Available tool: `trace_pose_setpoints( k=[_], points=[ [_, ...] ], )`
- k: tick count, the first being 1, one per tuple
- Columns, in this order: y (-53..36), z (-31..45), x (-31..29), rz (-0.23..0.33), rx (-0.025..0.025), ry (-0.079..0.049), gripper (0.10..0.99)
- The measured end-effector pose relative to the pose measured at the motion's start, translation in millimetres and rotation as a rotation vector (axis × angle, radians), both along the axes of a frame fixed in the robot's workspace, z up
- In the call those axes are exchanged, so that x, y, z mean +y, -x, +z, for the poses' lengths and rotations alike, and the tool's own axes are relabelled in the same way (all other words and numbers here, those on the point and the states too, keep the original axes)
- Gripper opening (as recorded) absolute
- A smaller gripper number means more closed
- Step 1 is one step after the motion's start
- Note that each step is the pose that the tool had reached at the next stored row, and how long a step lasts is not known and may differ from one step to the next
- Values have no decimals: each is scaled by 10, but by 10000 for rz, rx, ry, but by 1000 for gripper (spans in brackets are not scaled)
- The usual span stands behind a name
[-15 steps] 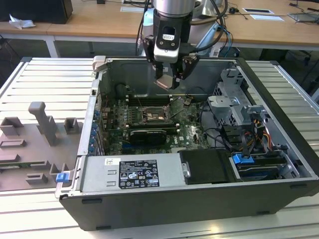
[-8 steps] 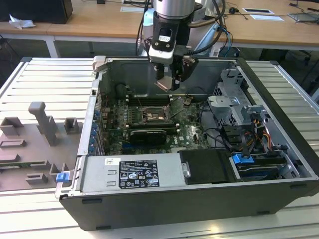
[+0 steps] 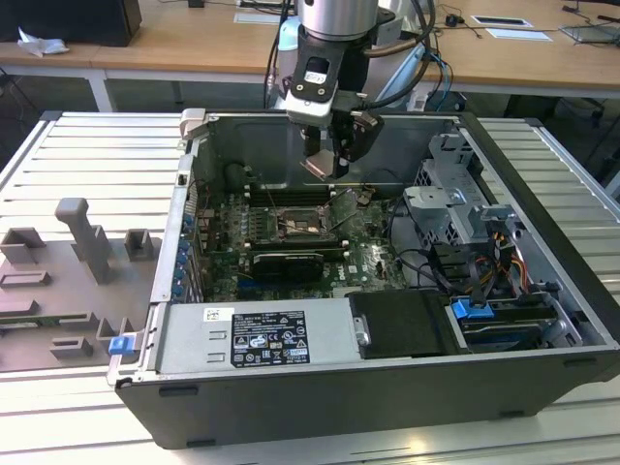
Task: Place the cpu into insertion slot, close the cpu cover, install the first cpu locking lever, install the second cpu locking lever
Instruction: 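Place the cpu into insertion slot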
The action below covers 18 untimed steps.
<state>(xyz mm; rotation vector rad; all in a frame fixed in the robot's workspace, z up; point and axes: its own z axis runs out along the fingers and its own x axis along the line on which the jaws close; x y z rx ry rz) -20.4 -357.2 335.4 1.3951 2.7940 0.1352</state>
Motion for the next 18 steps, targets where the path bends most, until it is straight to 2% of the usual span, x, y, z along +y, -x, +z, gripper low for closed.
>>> trace_pose_setpoints(
  k=[18],
  points=[
    [0,-51,0,-586,-1,6,541]
  ],
)
